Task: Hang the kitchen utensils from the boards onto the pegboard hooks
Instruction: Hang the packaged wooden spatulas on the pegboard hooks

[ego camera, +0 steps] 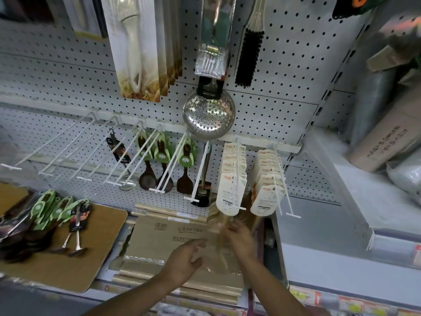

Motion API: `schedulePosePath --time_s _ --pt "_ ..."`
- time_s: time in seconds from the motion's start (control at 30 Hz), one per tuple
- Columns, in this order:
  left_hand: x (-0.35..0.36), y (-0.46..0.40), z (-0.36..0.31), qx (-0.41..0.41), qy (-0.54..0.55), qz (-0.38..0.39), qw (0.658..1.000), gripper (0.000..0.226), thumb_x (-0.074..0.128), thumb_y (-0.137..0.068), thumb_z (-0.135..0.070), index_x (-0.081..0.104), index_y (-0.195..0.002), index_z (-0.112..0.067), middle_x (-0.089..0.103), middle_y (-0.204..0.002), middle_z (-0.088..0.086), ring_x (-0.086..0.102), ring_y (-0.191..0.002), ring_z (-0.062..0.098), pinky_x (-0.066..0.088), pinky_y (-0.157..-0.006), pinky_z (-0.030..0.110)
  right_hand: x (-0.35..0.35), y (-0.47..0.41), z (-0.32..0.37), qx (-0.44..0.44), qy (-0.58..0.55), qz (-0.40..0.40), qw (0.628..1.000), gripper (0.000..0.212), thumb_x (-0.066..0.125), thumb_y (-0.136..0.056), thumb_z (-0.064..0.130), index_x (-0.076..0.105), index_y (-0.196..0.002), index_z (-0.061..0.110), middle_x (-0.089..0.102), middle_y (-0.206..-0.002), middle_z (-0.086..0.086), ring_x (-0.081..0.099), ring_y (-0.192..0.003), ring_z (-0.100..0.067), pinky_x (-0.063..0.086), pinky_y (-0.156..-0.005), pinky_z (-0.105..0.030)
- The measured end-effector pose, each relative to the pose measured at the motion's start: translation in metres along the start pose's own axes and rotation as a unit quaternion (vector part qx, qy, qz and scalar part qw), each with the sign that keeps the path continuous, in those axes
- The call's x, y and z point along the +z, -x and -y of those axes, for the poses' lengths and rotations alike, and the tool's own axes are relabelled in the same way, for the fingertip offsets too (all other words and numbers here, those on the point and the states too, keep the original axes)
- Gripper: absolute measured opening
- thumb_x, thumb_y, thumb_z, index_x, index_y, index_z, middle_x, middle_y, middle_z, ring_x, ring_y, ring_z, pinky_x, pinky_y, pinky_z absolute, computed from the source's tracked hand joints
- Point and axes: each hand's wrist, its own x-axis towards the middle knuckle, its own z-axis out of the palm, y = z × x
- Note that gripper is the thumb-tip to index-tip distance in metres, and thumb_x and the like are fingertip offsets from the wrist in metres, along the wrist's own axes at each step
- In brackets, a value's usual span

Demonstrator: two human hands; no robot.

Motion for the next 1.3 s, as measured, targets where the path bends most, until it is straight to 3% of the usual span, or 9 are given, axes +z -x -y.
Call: schedulePosePath --time_s 0.13,0.2,0.33,0.5,0.6,0.7,0.8,1.13,1.3 --pt "-0.041 0.014 0.015 0.049 -0.053 -0.050 0.996 0.045 0.062 -0.096 -0.032 0.050 -0.139 -0.041 0.053 -0.131 -0.027 0.052 -0.117 -0.007 0.041 -0.097 0.009 0.003 -0.002 -0.026 0.023 0.084 0.018 0.996 0.036 0.067 -0.073 0.057 0.053 -0.105 0.050 0.064 -0.109 0.015 0.063 -0.104 -0.011 0.052 -0.095 -0.037" --pt "-0.063 0.021 0.023 0.073 -0.076 -0.059 0.993 0.042 0.059 -0.097 -0.035 0.050 -0.137 -0.045 0.051 -0.133 -0.030 0.049 -0.120 -0.011 0.038 -0.099 0.007 0.011 0.001 -0.032 0.008 0.106 0.044 0.993 0.039 0.067 -0.077 0.053 0.051 -0.112 0.050 0.063 -0.116 0.011 0.061 -0.110 -0.014 0.050 -0.098 -0.042" --pt "-0.104 0.038 0.042 0.103 -0.125 -0.078 0.984 0.037 0.054 -0.098 -0.043 0.051 -0.135 -0.048 0.049 -0.136 -0.033 0.043 -0.126 -0.014 0.035 -0.105 0.009 0.039 0.026 0.002 -0.076 0.142 0.064 0.985 0.042 0.066 -0.091 0.022 0.055 -0.131 0.020 0.060 -0.122 0.006 0.057 -0.116 -0.013 0.045 -0.099 -0.028" --pt "-0.154 0.076 0.062 0.144 -0.127 -0.129 0.973 0.030 0.042 -0.095 -0.057 0.043 -0.124 -0.066 0.043 -0.129 -0.047 0.044 -0.113 -0.025 0.035 -0.096 0.002 0.088 0.051 0.040 -0.219 0.248 0.128 0.935 0.040 0.062 -0.092 0.021 0.053 -0.130 0.031 0.056 -0.126 0.012 0.054 -0.114 -0.007 0.046 -0.099 -0.029" --pt "-0.187 0.107 0.083 0.145 -0.131 -0.161 0.967 0.032 0.050 -0.100 -0.039 0.051 -0.128 -0.054 0.048 -0.133 -0.036 0.049 -0.121 -0.012 0.043 -0.097 0.012 0.132 0.068 0.062 -0.305 0.296 0.160 0.891 0.041 0.059 -0.094 0.025 0.051 -0.133 0.033 0.050 -0.130 0.018 0.044 -0.119 -0.001 0.035 -0.098 -0.017" --pt "-0.225 0.144 0.115 0.146 -0.143 -0.200 0.958 0.035 0.058 -0.098 -0.025 0.056 -0.130 -0.040 0.054 -0.132 -0.025 0.052 -0.121 -0.006 0.041 -0.100 0.012 0.185 0.091 0.084 -0.355 0.311 0.184 0.862 0.038 0.053 -0.097 0.036 0.049 -0.135 0.035 0.050 -0.135 0.017 0.041 -0.125 -0.001 0.034 -0.103 -0.019" --pt "-0.269 0.189 0.147 0.145 -0.179 -0.226 0.946 0.043 0.065 -0.094 -0.025 0.053 -0.132 -0.041 0.050 -0.131 -0.028 0.049 -0.121 -0.005 0.034 -0.102 0.006 0.246 0.118 0.105 -0.406 0.314 0.196 0.836 0.039 0.049 -0.097 0.038 0.051 -0.135 0.030 0.051 -0.136 0.014 0.041 -0.125 -0.002 0.035 -0.106 -0.022" --pt "-0.413 0.349 0.249 0.096 -0.216 -0.295 0.926 0.044 0.063 -0.092 -0.049 0.052 -0.135 -0.040 0.055 -0.135 -0.017 0.050 -0.128 0.001 0.044 -0.106 0.026 0.450 0.209 0.165 -0.487 0.311 0.231 0.783 0.044 0.059 -0.093 0.039 0.048 -0.136 0.035 0.051 -0.136 0.017 0.042 -0.127 -0.003 0.035 -0.103 -0.022" --pt "-0.463 0.407 0.288 0.063 -0.220 -0.312 0.922 0.045 0.065 -0.092 -0.047 0.056 -0.134 -0.034 0.057 -0.135 -0.016 0.051 -0.126 0.004 0.043 -0.105 0.025 0.533 0.239 0.197 -0.521 0.299 0.279 0.749 0.047 0.056 -0.094 0.046 0.048 -0.138 0.032 0.050 -0.138 0.016 0.036 -0.125 0.005 0.032 -0.105 -0.022"
